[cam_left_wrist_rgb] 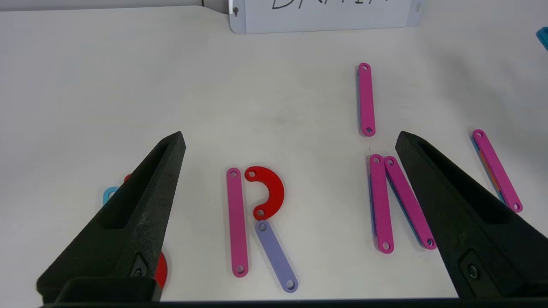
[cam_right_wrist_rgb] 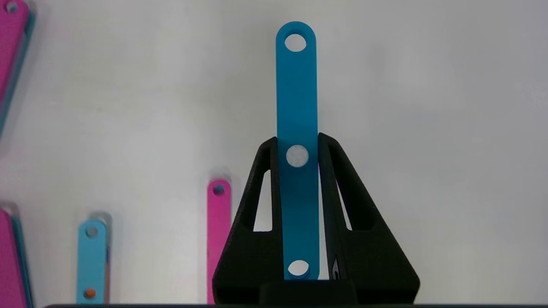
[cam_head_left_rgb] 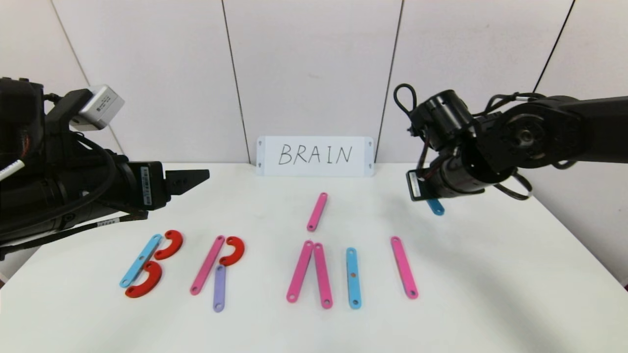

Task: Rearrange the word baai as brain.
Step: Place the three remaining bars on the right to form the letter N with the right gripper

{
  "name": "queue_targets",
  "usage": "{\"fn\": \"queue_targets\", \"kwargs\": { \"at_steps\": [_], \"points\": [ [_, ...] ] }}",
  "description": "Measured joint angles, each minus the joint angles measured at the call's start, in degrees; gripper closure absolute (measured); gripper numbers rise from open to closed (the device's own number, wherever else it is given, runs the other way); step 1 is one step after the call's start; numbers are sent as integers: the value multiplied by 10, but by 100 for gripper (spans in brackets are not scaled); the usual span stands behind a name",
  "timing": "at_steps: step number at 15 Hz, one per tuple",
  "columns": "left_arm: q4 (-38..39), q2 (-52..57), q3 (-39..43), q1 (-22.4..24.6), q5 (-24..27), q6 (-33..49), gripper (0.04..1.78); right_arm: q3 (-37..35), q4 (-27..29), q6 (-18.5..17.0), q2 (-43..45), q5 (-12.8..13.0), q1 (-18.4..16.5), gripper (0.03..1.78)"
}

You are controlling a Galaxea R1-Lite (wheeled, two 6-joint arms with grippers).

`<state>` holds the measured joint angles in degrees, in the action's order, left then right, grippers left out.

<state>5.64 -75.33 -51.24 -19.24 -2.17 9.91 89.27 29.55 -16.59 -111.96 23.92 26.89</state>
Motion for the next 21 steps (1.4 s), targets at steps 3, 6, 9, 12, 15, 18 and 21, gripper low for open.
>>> {"fn": "queue_targets", "kwargs": {
  "at_steps": [3,6,9,12,15,18,21],
  "points": [
    [-1,1,1,0,0,0,10,-115,3,15,77,-3,8,152],
    [-1,1,1,0,0,0,10,-213,-27,13,137,-15,22,152],
    [-1,1,1,0,0,0,10,-296,-104,12,169,-47,40,152],
    [-1,1,1,0,0,0,10,-361,-172,13,185,-85,51,152],
    [-1,0,2,0,0,0,10,-418,-227,17,192,-113,55,152],
    [-1,-1,2,-1,1,0,10,-460,-263,45,196,-131,45,152],
    [-2,-1,3,-1,5,0,10,-492,-302,87,199,-155,19,152]
  ]
}}
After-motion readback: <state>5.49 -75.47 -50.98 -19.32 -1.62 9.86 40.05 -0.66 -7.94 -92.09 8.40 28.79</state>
